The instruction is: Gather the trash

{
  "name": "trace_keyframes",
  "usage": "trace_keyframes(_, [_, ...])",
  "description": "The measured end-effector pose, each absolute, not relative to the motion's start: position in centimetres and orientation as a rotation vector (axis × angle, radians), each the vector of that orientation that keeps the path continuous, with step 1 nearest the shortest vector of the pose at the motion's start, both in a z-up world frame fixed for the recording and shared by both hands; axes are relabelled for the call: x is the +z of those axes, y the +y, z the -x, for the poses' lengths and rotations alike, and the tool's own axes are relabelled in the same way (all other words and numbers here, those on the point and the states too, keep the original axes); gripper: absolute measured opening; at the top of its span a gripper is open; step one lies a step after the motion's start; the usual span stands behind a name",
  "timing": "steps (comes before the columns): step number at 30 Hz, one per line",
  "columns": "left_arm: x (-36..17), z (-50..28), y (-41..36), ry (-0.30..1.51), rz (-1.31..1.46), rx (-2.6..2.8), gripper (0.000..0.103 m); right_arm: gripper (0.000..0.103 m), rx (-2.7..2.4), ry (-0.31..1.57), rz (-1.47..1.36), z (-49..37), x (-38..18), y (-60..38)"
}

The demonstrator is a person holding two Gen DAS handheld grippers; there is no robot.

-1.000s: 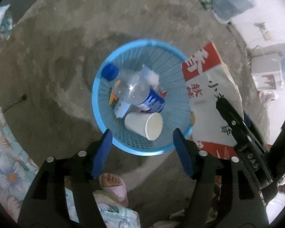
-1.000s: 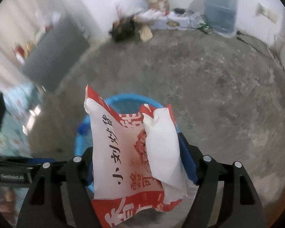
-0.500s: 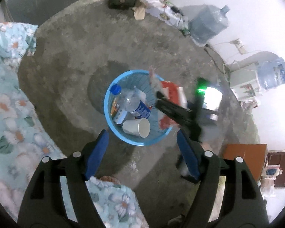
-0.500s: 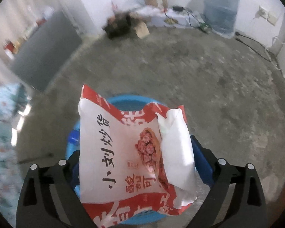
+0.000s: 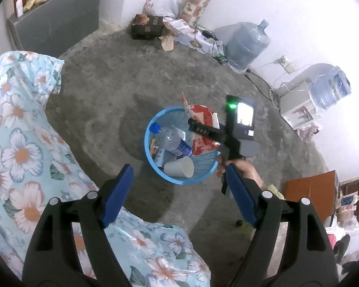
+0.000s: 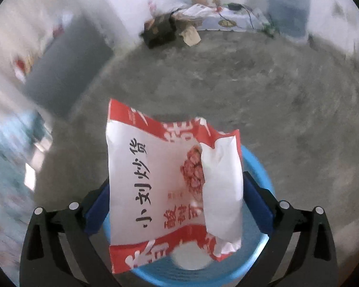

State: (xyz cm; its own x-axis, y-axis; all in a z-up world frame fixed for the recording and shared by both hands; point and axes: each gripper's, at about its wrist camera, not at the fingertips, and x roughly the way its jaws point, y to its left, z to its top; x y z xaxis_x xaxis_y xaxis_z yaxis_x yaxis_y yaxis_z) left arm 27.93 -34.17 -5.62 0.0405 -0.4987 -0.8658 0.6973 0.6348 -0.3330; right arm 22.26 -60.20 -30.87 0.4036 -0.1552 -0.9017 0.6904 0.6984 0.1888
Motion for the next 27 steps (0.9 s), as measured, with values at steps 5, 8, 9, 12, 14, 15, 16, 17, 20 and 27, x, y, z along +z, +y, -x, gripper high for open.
trace_keyframes(5, [-5.9,-28.0,-33.8,1.212,-0.212,-0.933,0.075,0.096,-0.56,0.953,-0.664,-21.5,-29.9,-60.0])
trace_keyframes(8, [-5.9,-27.9,-33.8,1.222,-0.198,-0.93,0.075,0.096,-0.484,0.94,-0.762,-21.0,-29.4,-60.0])
trace_keyframes(9, [-5.7,-27.8,-33.6,1.22,-0.19,-0.936,0.075,0.096,-0.503,0.914,-0.75,-20.4,-28.5,-59.7])
trace_keyframes(12, [-4.9,-27.5,-33.1,1.179,-0.197,-0.936,0.075,0.096,-0.532,0.881,-0.758,-18.5,-26.8,-59.4])
trace_keyframes(14, [-4.3,-27.3,-32.7,1.167,-0.187,-0.936,0.075,0.096,-0.559,0.852,-0.756,-16.6,-25.2,-58.8])
trace_keyframes(15, [-3.8,-27.1,-32.2,1.163,-0.17,-0.936,0.075,0.096,-0.565,0.844,-0.754,-15.8,-24.6,-58.5])
trace_keyframes(16, [-3.4,-27.0,-31.9,1.16,-0.157,-0.938,0.075,0.096,-0.573,0.834,-0.753,-14.8,-23.8,-58.2])
trace_keyframes(17, [-2.8,-26.8,-31.4,1.152,-0.144,-0.94,0.075,0.096,-0.583,0.826,-0.748,-14.2,-22.8,-57.7])
trace_keyframes(20, [-0.4,-25.6,-29.5,1.094,-0.116,-0.959,0.075,0.096,-0.601,0.811,-0.708,-11.4,-19.2,-54.4])
trace_keyframes(27, [4.7,-21.3,-21.4,0.928,-0.064,-0.939,0.08,0.096,-0.559,0.749,-0.57,-6.2,-9.9,-42.3])
